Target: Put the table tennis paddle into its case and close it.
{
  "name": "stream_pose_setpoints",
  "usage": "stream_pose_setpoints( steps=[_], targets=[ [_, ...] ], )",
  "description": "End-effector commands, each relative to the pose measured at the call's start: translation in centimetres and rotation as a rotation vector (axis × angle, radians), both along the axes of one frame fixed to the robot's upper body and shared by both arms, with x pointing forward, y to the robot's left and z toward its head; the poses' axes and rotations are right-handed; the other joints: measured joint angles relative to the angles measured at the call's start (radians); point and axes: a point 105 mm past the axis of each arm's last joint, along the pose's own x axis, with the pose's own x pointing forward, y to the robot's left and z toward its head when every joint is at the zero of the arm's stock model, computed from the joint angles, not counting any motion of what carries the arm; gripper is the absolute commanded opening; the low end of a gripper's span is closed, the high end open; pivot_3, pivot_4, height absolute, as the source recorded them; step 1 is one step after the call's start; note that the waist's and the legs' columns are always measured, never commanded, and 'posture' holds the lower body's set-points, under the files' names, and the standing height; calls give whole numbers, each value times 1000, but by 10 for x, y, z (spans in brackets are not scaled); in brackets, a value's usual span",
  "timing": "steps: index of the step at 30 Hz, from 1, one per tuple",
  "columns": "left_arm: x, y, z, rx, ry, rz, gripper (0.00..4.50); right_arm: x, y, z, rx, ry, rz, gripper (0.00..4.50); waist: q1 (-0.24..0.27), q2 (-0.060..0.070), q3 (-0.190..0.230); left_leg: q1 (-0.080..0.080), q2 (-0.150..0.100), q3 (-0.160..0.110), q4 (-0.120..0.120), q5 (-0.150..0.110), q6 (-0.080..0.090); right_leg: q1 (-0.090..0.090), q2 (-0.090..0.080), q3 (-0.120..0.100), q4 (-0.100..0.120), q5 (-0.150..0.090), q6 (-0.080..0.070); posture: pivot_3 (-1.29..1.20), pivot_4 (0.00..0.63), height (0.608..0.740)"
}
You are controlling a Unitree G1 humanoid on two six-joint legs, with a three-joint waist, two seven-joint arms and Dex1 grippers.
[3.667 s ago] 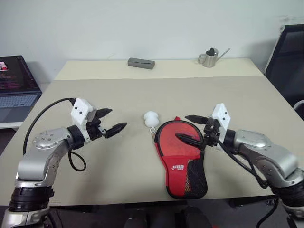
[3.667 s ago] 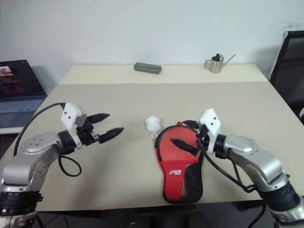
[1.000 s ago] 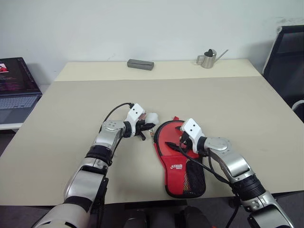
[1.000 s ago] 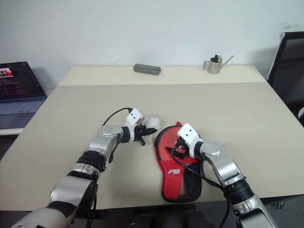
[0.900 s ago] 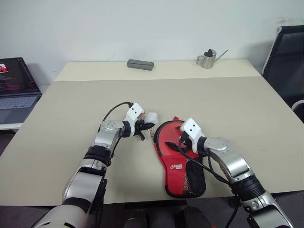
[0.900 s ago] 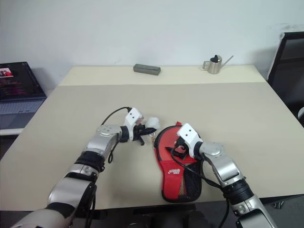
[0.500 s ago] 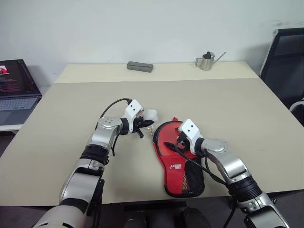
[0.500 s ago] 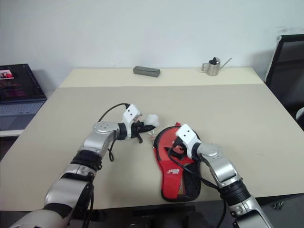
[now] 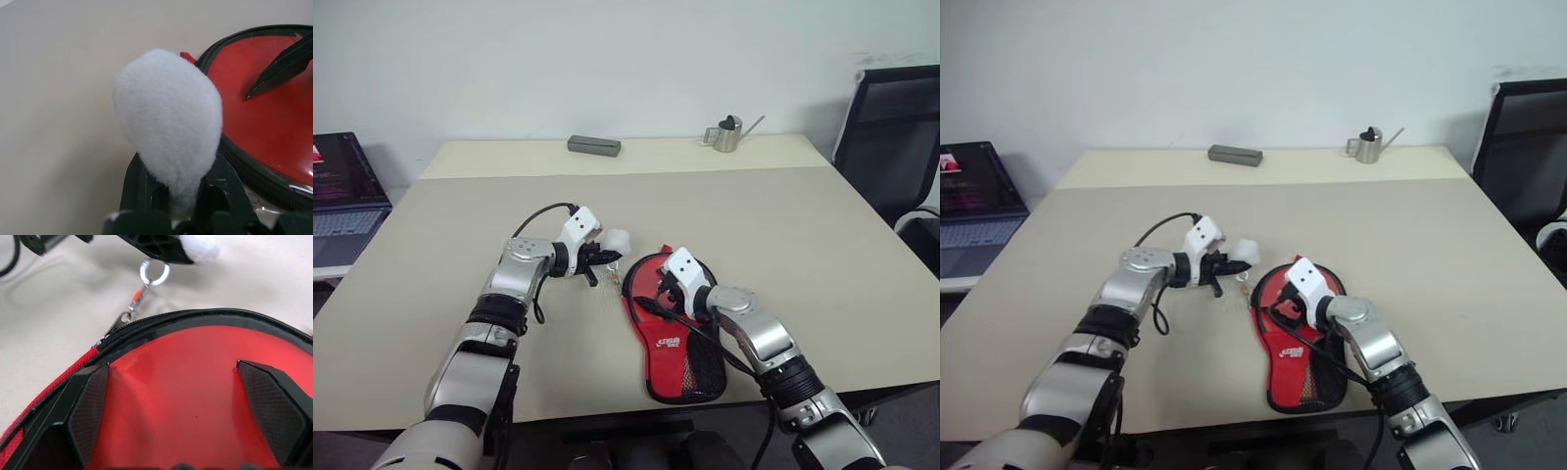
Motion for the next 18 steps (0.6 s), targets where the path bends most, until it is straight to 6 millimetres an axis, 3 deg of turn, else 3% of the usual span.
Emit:
stream_pose_setpoints(
  steps=[1,10,18],
  targets=[
    [2,8,13,9,-43,8,215,-18,-28,-75,-160,237,-73,4500,0,0,-1,1,0,0,0,0,0,1,0,0,0,0,0,0,150,740],
    [5,15,21,-3,-41,24,215,-23,-40,-96,-187,286,-105,4500,3,1,-10,12,1,-2,-1,0,0,9,0,0,-4,-1,0,0,150,740],
    [19,3,22,33,-83,47,215,-30,-44,-105,-197,309,-116,4500,7,1,-15,11,2,-4,-1,0,0,9,0,-1,-5,-1,0,0,150,740]
  ],
)
